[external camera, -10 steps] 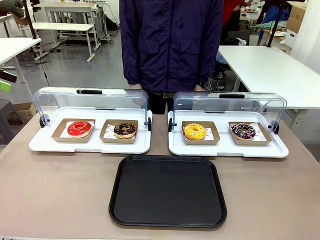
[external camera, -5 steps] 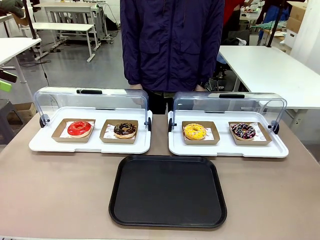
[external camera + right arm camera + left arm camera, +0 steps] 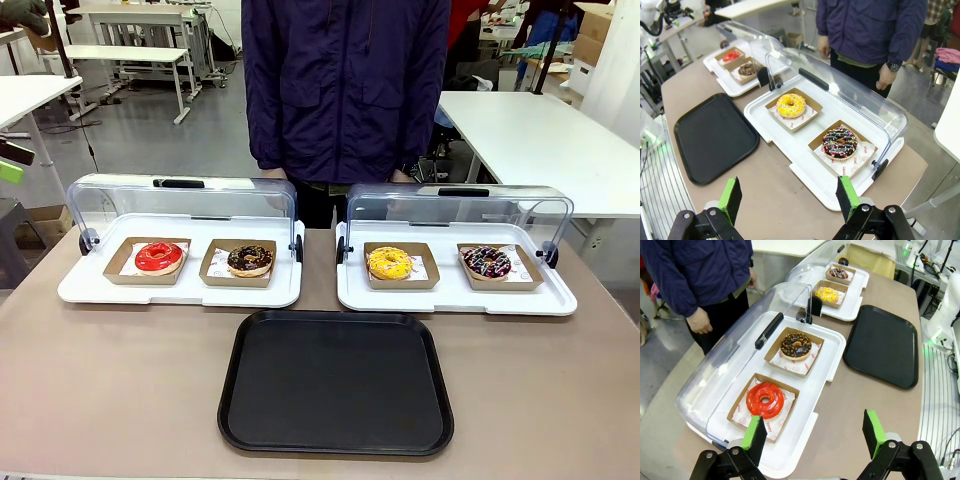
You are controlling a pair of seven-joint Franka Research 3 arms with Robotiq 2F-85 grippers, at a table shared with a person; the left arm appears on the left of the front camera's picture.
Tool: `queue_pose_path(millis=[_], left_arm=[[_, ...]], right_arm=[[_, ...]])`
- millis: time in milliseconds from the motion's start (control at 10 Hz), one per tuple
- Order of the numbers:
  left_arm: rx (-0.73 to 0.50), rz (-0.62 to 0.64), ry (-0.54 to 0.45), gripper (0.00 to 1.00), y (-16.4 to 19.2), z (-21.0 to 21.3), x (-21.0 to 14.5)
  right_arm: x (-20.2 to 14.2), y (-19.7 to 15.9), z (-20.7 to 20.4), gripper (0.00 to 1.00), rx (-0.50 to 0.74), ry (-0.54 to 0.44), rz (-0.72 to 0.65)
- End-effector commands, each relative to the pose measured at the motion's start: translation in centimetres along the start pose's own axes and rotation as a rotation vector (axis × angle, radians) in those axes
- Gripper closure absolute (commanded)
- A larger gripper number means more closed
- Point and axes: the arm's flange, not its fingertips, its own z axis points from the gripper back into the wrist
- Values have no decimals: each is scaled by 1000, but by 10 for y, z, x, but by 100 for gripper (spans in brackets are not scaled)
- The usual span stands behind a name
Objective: Move the second donut from the left to the tray.
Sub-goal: Pick up the Paper togo box containing the Donut indicated by the person and place it on the Handle tray.
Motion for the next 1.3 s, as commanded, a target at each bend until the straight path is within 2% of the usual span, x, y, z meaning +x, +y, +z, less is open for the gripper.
queue_pose_path(millis=[0,1200], left_arm=[[-9,-13,-1,0,-1,0,0],[-9,-13,-1,0,-1,0,0]], right_arm=[[2,-3,-1,0,4,-23,24],[2,-3,-1,0,4,-23,24]])
